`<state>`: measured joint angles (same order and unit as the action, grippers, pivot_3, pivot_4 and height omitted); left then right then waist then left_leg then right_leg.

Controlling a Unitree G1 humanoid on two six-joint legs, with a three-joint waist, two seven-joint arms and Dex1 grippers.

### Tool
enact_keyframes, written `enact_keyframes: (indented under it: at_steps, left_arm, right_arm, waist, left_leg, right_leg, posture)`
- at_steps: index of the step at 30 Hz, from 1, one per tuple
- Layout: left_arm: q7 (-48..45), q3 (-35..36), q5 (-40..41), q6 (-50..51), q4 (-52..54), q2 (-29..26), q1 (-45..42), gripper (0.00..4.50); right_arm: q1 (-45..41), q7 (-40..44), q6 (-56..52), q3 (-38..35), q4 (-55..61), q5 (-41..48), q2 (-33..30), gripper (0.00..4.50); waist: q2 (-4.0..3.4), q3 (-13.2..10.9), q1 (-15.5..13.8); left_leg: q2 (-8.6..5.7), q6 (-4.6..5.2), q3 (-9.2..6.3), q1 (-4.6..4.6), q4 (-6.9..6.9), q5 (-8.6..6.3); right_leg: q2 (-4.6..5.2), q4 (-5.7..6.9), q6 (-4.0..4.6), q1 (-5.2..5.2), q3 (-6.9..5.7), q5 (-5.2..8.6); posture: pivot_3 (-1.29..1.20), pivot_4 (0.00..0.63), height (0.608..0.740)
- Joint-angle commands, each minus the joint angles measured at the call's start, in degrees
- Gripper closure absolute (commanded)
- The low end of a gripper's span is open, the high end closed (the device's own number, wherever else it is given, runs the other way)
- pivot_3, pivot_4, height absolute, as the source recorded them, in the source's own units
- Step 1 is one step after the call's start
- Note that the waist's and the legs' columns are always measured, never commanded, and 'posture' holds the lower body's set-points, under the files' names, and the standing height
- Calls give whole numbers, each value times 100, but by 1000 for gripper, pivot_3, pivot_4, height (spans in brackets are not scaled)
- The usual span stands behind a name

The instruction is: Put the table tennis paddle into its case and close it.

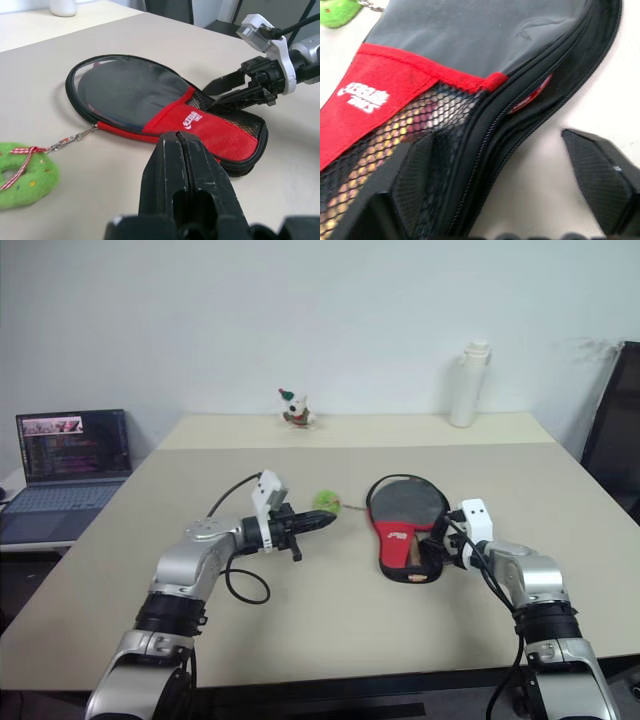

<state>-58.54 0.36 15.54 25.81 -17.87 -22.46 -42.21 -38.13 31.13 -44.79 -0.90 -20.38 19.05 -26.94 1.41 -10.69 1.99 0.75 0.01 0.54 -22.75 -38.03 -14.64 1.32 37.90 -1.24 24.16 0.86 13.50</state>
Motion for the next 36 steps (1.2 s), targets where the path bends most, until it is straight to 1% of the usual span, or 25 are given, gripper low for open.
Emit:
enact_keyframes:
  at_steps: [1, 5, 8, 10, 16, 19, 21, 25, 28, 32, 36]
  left_arm:
    - [-50, 12, 85, -95, 202, -157, 42, 4500]
    - [-244, 22, 94, -119, 310, -447, 255, 4500]
    - [-520, 79, 265, -11, 547, -732, 518, 4500]
    - [-703, 121, 389, 92, 718, -940, 718, 4500]
    - [-1316, 311, 904, 526, 1327, -1746, 1413, 4500]
    - [-1504, 382, 1155, 737, 1709, -2067, 1735, 4500]
    - [-1543, 413, 1278, 824, 1888, -2185, 1875, 4500]
    - [-1500, 471, 1535, 983, 2353, -2295, 2221, 4500]
    - [-1439, 431, 1615, 1029, 2578, -2311, 2404, 4500]
    - [-1376, 398, 1666, 1065, 2752, -2314, 2540, 4500]
    - [-1349, 386, 1707, 1078, 2824, -2336, 2590, 4500]
  right_arm:
    - [-150, 90, -109, 134, -189, -74, 188, 1601]
    - [-370, 84, -177, 33, -461, -59, 358, 3024]
    - [-528, 112, -310, -57, -471, 40, 469, 3947]
    - [-614, 120, -428, -119, -426, 128, 558, 4486]
    - [-706, 108, -1090, -249, 221, 437, 1032, 4486]
    - [-610, 62, -1460, -219, 699, 592, 1272, 4486]
    - [-539, 46, -1632, -192, 949, 655, 1385, 4486]
    - [-231, -104, -2046, -29, 1657, 875, 1782, 4486]
    - [-18, -301, -2195, -9, 1949, 903, 1971, 4486]
    - [296, -809, -2420, -193, 2326, 880, 2209, 4486]
    - [659, -1542, -2846, -655, 2848, 854, 2538, 4486]
  waist:
    - [0, 0, 20]
    - [0, 1, 107]
    - [0, 1, 130]
    - [0, 1, 140]
    - [0, 1, 183]
    - [-1, 0, 188]
    - [-1, 0, 155]
    - [-1, 0, 100]
    - [-1, 0, 84]
    - [-1, 0, 69]
    - [-1, 0, 49]
  left_leg:
    - [2, 0, 1, 2, 0, 0]
    - [6, 0, 7, 19, 2, 0]
    - [9, 0, 7, 21, 3, 0]
    - [10, 0, 9, 21, 3, 0]
    - [19, 0, 9, 12, 10, 0]
    - [28, 0, 4, 3, 12, 0]
    - [29, 0, -3, -1, 12, 0]
    - [15, -1, -7, -11, 10, -1]
    - [7, -1, -8, -13, 10, -1]
    - [1, -1, -8, -13, 7, -1]
    - [2, -1, -11, -13, 9, -1]
  right_leg:
    - [-3, 1, 0, 0, 1, 0]
    - [-8, 12, 2, -3, 4, -1]
    - [-10, 14, 7, -4, 4, -4]
    - [-10, 13, 8, -3, 6, -4]
    - [-12, 12, 10, 10, 12, -3]
    - [-14, 12, 11, 19, 10, -3]
    - [-15, 12, 12, 20, 5, -2]
    - [-5, 6, 12, 20, 0, -2]
    - [4, 2, 11, 20, -1, -2]
    - [9, 5, 11, 19, -1, -2]
    - [7, 4, 11, 19, -4, -1]
  posture:
    - [0, 150, 740]
    - [0, 150, 740]
    - [0, 150, 740]
    - [0, 150, 740]
    - [0, 150, 740]
    - [0, 150, 740]
    - [0, 150, 740]
    - [0, 150, 740]
    - [0, 150, 740]
    - [0, 150, 740]
    - [0, 150, 740]
